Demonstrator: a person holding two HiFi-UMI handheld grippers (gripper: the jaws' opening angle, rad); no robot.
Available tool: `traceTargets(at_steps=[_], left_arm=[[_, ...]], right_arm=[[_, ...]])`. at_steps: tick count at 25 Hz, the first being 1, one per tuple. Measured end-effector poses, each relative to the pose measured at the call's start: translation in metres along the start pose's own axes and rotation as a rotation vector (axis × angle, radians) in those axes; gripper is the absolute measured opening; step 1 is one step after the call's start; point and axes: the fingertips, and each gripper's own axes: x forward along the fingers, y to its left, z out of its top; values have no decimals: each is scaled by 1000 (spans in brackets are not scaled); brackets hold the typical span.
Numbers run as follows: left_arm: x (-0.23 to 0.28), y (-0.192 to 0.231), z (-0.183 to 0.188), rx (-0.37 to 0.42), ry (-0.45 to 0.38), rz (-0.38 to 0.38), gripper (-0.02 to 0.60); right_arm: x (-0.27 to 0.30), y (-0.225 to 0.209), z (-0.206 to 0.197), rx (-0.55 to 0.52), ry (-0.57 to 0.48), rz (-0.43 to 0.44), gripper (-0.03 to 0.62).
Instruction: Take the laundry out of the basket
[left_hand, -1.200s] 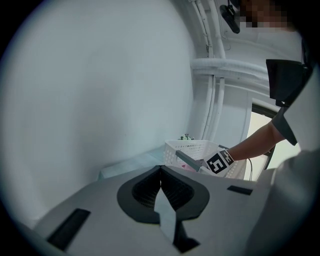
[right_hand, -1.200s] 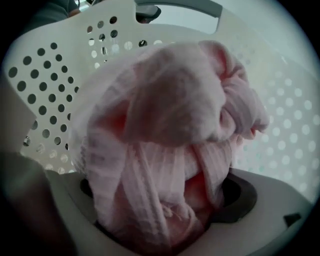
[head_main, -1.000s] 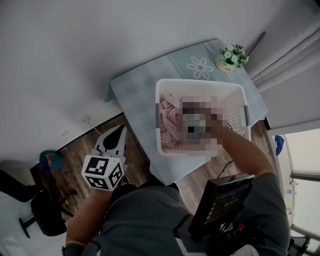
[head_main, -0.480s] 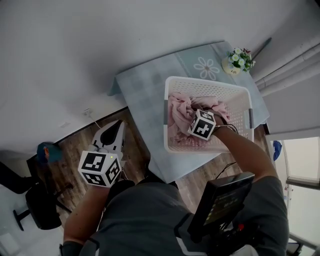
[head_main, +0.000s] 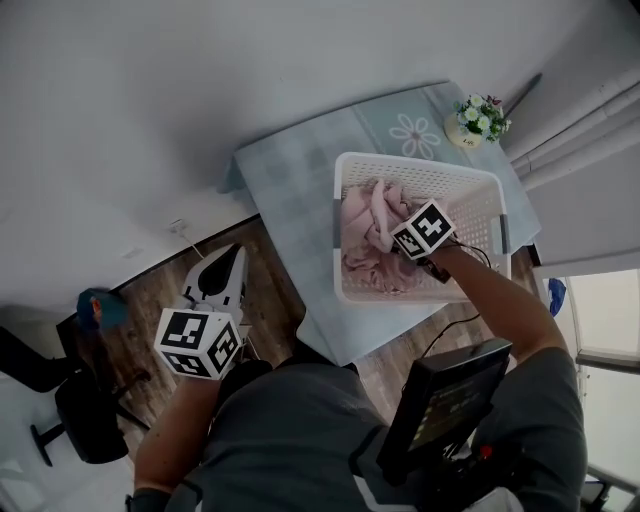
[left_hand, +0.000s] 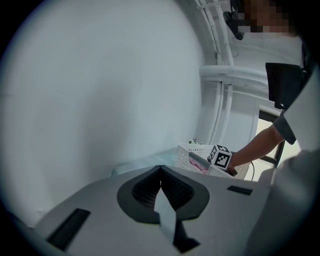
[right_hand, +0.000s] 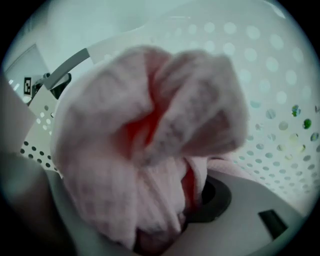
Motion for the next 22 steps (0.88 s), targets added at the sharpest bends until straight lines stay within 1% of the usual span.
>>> traceTargets(at_steps=[1, 2, 3, 4, 6, 9, 11, 13, 15, 17, 20, 22], left_arm=[[-1, 1, -1, -2, 0, 2, 9], [-2, 2, 0, -3, -1, 4, 9], [-1, 4, 1, -3, -2, 3, 9], [-1, 4, 1, -3, -3, 3, 9], [0, 3, 0, -3, 2, 0, 9], [-1, -3, -4, 7, 13, -16, 9], [-2, -5, -6, 12, 17, -26, 9], [-3, -4, -8, -22, 18, -36, 9], [-6, -4, -11, -66, 14, -43, 9], [-7, -3, -13, -60, 14, -34, 9], [-5, -4, -14, -47, 17, -25, 9], [-4, -7, -14, -39, 17, -27, 9]], right_arm=[[-1, 4, 0, -29, -3, 11, 286], [-3, 7, 1, -61, -15, 15, 325], [-4, 10, 3, -93, -34, 11, 390], [-5, 12, 7, -126, -52, 1, 434], [0, 18, 9, -197, -56, -9, 482], [15, 30, 5, -288, -24, 27, 502], [20, 35, 9, -337, -47, 68, 505], [22, 39, 14, -358, -103, 118, 505], [24, 41, 16, -359, -129, 155, 505], [29, 40, 19, -374, -111, 156, 505], [34, 40, 23, -406, -71, 129, 502], [36, 39, 23, -414, -72, 104, 500]])
